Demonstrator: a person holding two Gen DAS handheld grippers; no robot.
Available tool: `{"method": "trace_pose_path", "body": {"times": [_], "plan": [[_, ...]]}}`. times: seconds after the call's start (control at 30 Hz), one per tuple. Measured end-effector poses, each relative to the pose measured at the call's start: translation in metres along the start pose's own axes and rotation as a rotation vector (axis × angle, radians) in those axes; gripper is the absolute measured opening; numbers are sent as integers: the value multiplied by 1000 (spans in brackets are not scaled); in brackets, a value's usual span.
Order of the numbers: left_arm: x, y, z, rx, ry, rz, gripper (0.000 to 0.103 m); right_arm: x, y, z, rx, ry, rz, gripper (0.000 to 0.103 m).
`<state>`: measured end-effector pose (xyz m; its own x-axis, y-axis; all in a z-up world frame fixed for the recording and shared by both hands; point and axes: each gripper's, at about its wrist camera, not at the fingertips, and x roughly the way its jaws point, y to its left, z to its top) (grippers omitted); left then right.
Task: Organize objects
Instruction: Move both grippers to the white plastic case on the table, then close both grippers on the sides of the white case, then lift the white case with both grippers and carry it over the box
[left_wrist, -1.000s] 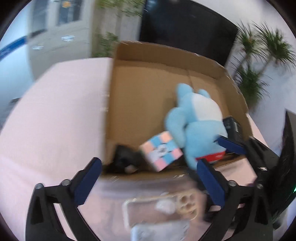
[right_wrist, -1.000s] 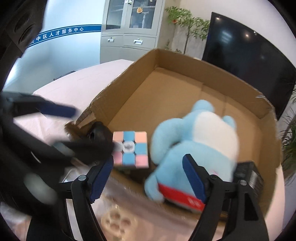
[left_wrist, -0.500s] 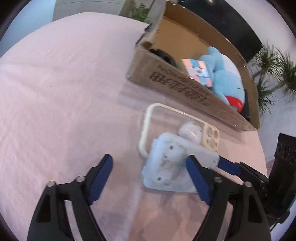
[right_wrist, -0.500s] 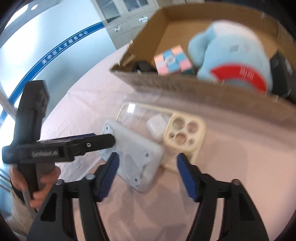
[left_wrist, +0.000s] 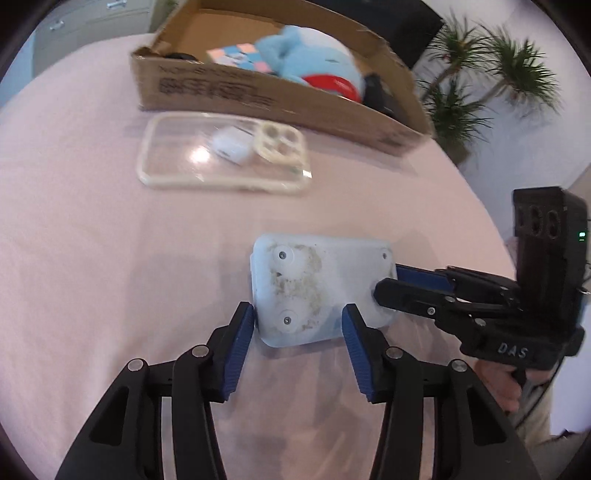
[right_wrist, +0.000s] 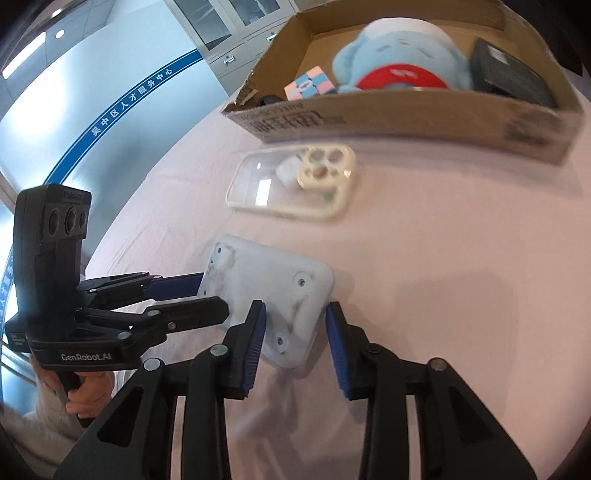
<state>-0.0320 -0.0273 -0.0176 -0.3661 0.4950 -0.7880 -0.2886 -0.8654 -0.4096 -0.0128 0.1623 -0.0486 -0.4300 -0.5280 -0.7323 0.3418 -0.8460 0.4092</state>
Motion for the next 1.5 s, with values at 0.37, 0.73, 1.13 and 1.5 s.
{"method": "trace_pose_path", "body": {"times": [0.37,0.73,1.13,1.5], "plan": [[12,-26,6,45,28,18,66,-28,-24,-28,143,-74,5,55],[16,-16,10,21,29,-49,42,-20,-21,-24,132,-58,-8,39],[19,-37,1,153,-4,22,61,-22,-20,-26,130,-66,-5,37],[13,-26,-4,158,-6,-39,67,-28,-1,-34,-18,-67,-26,34]]}}
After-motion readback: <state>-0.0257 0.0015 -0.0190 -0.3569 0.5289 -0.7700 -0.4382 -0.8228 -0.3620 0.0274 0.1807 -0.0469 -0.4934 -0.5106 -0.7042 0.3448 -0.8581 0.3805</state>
